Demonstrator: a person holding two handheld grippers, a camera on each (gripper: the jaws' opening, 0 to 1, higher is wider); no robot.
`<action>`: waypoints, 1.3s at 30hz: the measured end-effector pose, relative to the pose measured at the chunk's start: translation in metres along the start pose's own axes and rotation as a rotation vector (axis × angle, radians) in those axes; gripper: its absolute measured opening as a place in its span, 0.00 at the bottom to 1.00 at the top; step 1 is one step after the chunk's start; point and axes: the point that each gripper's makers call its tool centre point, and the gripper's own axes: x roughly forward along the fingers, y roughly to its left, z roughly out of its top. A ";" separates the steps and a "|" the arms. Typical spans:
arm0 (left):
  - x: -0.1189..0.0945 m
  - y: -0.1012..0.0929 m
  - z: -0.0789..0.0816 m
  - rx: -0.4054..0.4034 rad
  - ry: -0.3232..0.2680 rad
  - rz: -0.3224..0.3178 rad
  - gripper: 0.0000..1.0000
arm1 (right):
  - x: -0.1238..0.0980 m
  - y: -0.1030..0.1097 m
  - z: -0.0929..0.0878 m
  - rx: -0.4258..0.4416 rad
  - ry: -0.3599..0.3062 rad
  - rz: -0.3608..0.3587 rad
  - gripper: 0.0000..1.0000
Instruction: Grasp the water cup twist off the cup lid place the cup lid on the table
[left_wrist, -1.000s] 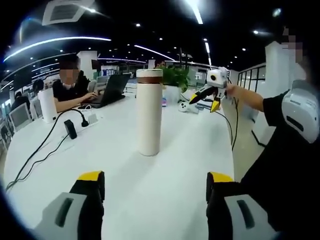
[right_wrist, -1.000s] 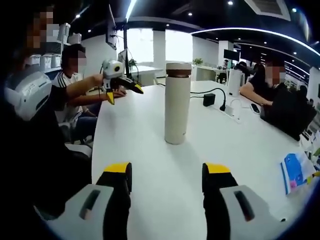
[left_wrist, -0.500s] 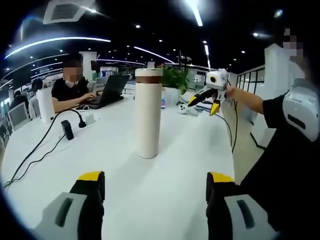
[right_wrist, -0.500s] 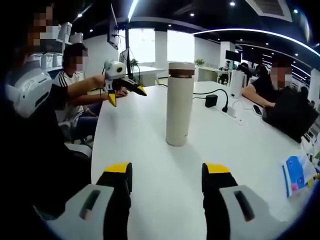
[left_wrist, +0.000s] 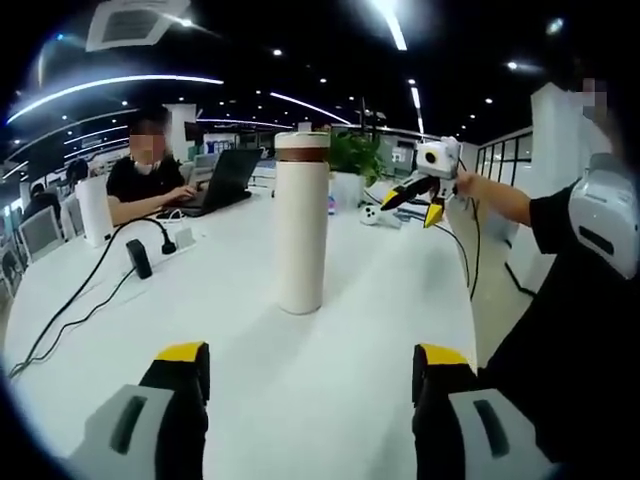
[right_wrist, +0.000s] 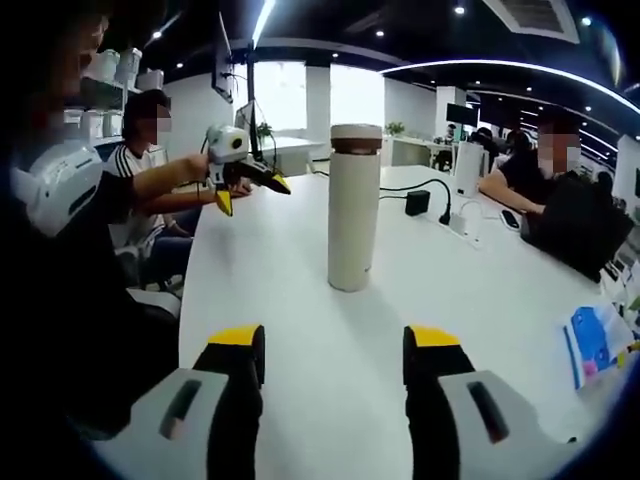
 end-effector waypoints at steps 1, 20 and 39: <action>0.001 0.000 0.000 0.001 0.001 0.000 0.83 | 0.000 0.000 0.000 -0.001 -0.002 0.001 0.57; 0.019 0.006 -0.012 -0.003 -0.006 0.004 0.83 | 0.006 -0.001 -0.004 0.004 -0.009 -0.009 0.57; 0.026 0.005 -0.007 0.033 -0.010 0.013 0.83 | 0.007 -0.002 -0.002 0.000 -0.026 -0.016 0.57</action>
